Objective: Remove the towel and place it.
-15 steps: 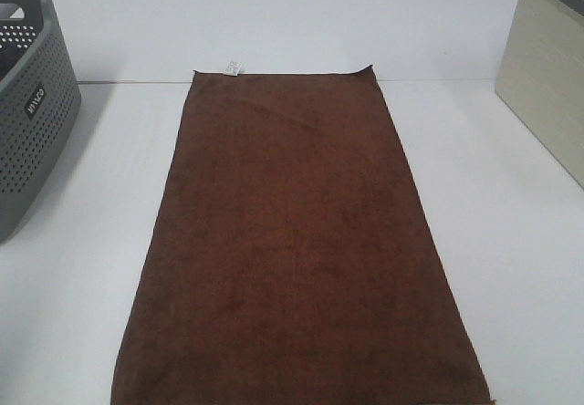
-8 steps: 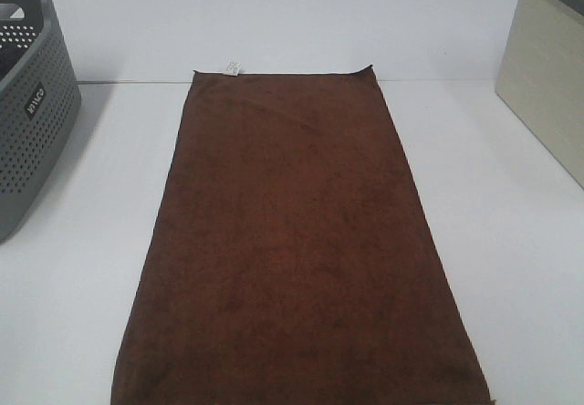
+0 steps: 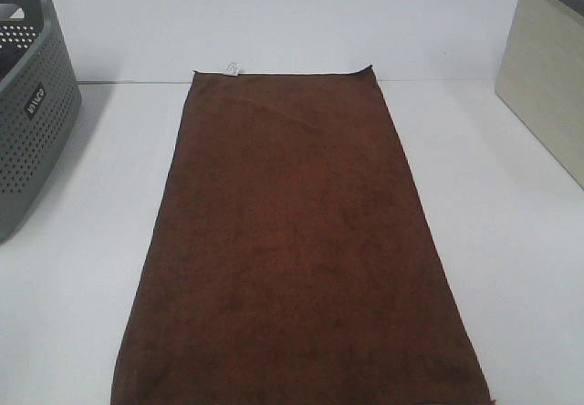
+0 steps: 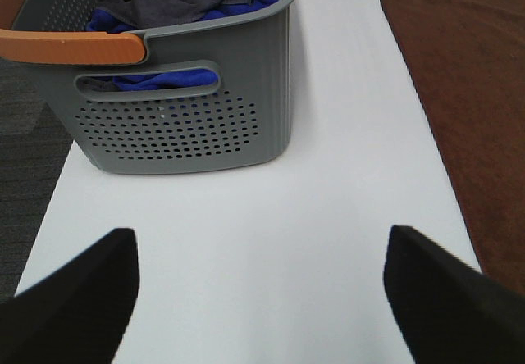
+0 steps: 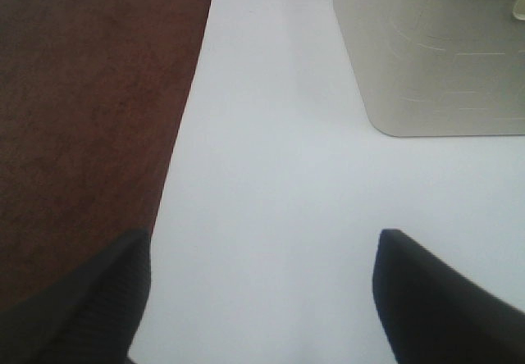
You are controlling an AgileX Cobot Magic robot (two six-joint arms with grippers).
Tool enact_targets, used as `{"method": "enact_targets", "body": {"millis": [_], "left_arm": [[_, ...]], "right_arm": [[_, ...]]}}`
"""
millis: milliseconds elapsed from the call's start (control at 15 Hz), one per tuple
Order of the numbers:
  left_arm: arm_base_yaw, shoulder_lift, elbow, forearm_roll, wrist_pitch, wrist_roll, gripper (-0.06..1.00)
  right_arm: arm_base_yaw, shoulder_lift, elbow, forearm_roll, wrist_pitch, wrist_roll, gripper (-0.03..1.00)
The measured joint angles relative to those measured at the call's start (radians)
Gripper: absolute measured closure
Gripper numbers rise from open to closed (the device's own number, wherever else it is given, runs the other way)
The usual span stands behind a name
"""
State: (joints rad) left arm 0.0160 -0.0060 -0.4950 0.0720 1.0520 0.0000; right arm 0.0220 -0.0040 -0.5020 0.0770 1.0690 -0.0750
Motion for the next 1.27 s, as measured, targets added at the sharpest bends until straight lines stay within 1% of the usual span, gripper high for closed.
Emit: {"method": "enact_targets", "body": {"millis": [267,400,467,1267], "left_arm": [[-0.007,0.0,0.0,-0.004,0.0,0.0,0.19],[-0.008,0.0,0.0,-0.045,0.0,-0.008,0.19],[-0.008,0.0,0.0,-0.051,0.0,-0.008,0.19],[-0.008,0.0,0.0,-0.053,0.0,-0.011,0.19]], "right_arm": [[0.0,0.0,0.0,0.0,-0.002,0.0,0.24],[0.0,0.0,0.0,0.0,-0.002,0.0,0.24],[0.0,0.0,0.0,0.0,-0.002,0.0,0.24],[0.0,0.0,0.0,0.0,-0.002,0.0,0.24]]}}
